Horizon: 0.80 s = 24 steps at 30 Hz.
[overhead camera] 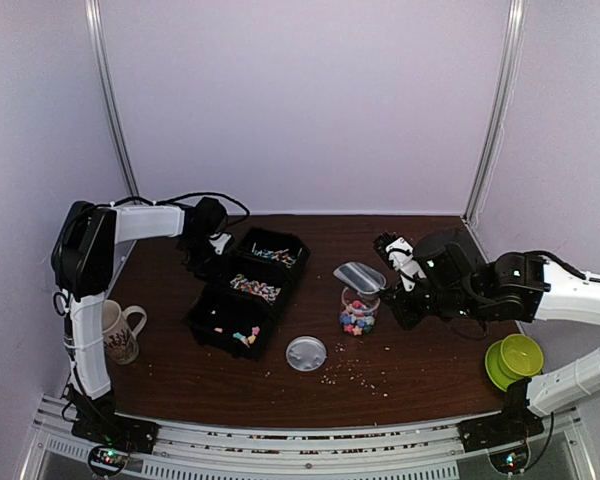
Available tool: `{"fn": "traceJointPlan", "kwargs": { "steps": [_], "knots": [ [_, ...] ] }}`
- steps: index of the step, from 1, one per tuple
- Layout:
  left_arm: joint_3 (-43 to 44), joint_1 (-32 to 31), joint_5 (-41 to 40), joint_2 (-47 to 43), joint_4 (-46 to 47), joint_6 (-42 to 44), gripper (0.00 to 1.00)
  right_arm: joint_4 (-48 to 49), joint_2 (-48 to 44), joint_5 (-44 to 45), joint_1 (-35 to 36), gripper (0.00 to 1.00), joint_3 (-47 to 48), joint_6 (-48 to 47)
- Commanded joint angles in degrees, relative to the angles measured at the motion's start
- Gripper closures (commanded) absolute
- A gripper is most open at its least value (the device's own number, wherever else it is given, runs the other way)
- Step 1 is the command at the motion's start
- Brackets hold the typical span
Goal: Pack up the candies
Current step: Pick up the plate from the center of the board.
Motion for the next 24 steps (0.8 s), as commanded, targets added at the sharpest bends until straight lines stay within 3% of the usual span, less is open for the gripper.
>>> {"fn": "traceJointPlan", "kwargs": {
  "steps": [1,13,24],
  "knots": [
    [1.02,0.05,0.48,1.01,-0.55,0.84,0.69,1.14,0.16,-0.39,0.27,1.0,1.17,0.44],
    [1.1,0.04,2.22,0.59,-0.56,0.51,1.0,0.18,0.86,-0.43,0.35,1.0,2.52,0.0],
    [-1.07,0.01,11.08,-4.8,0.82,-2.02,1.0,-0.3,0.3,-2.02,0.58,1.0,4.24,-0.12]
  ]
}}
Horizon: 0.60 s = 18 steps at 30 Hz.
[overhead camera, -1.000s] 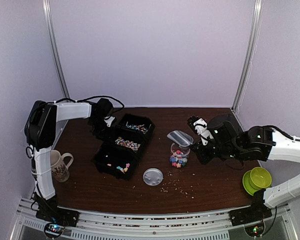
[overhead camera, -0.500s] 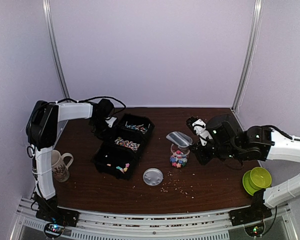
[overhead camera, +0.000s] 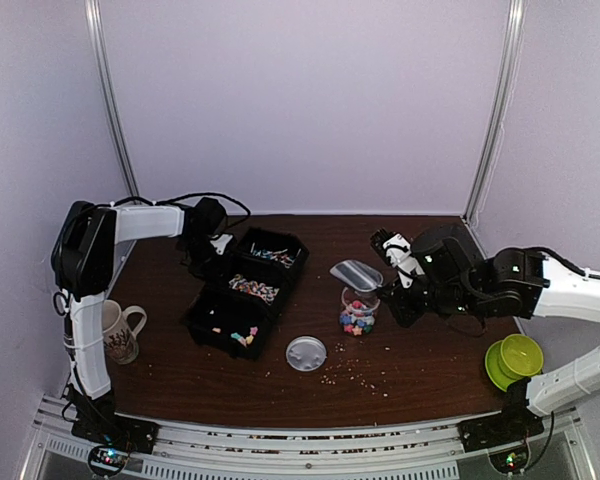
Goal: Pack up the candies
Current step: Pick up the plate from the center of the board.
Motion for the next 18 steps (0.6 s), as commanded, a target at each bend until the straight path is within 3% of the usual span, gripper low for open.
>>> {"fn": "traceJointPlan", "kwargs": {
  "steps": [1,18],
  "knots": [
    [-1.4,0.09,7.96,-5.51,1.13,-1.66,1.0,0.38,-0.88,-2.21,0.49,1.0,2.58,0.04],
    [-18.45,0.65,35.31,-20.24,18.57,-12.26,1.0,0.59,-2.5,-8.82,0.53,1.0,7.72,-2.33]
  ]
}}
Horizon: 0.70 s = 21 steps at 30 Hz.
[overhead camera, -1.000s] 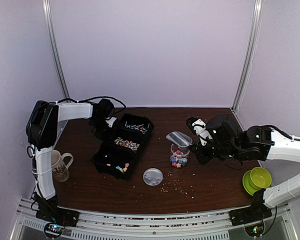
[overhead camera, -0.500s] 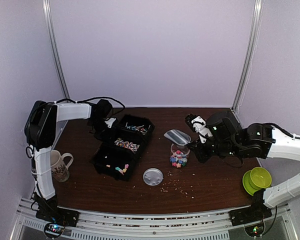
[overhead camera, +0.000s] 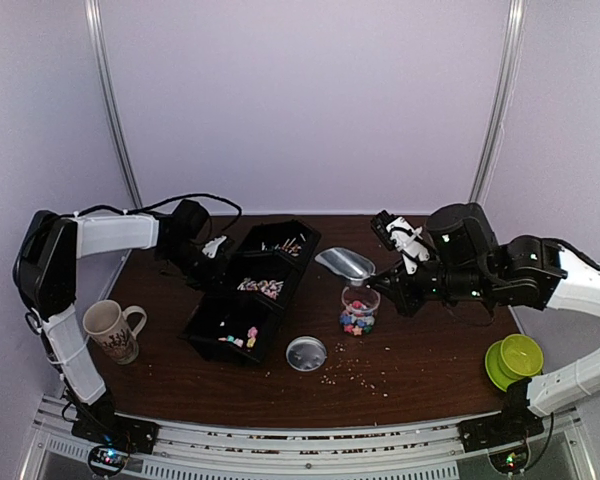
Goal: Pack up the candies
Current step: Pick up the plate from the center of the board, then scoop the fake candies from the plate.
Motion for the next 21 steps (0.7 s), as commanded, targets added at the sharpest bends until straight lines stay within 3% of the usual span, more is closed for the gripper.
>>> {"fn": "traceJointPlan", "kwargs": {
  "steps": [1,7,13,21],
  "knots": [
    [-3.43,0.58,15.34,-5.39,13.09,-5.87,1.0,0.79,-0.92,-2.49,0.26,1.0,3.09,-1.31],
    [-9.43,0.41,22.19,-6.94,25.18,-14.11,1.0,1.23,-0.13,-4.64,0.3,1.0,5.24,-1.32],
    [-5.72,0.04,7.61,-9.24,9.99,-5.13,1.0,-0.9,2.09,-3.6,0.33,1.0,7.46,-2.02],
    [-5.71,-1.14,5.19,-11.0,6.17,-1.51,1.0,-4.53,5.91,-3.25,0.76,1.0,11.25,-3.38]
  ]
}}
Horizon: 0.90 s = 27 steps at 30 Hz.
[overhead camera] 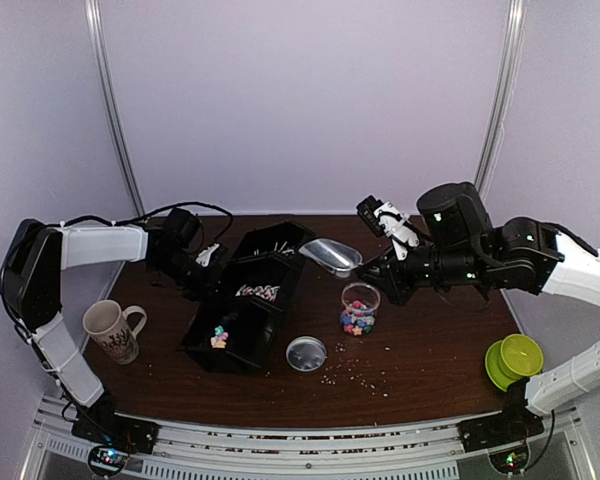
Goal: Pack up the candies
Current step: Scoop the fake candies from the plate.
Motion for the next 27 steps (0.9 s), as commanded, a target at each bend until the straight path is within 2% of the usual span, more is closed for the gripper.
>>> {"fn": "traceJointPlan", "kwargs": {
  "steps": [1,9,16,27],
  "knots": [
    [3.65,-1.21,0.36,-4.69,0.45,3.8,1.0,-2.9,2.16,0.78,0.79,1.0,4.24,-1.62],
    [3.47,-2.82,-8.49,-7.93,-4.23,5.48,1.0,-9.57,8.45,2.32,3.77,1.0,12.16,-4.15],
    [1.27,-3.25,-18.34,-9.42,-7.85,5.65,1.0,-17.58,17.97,5.04,7.29,1.0,20.13,-6.48],
    [1.44,-5.34,-26.41,-10.05,-9.13,6.72,1.0,-27.27,33.49,9.0,9.3,1.0,34.54,-7.95]
  ]
}}
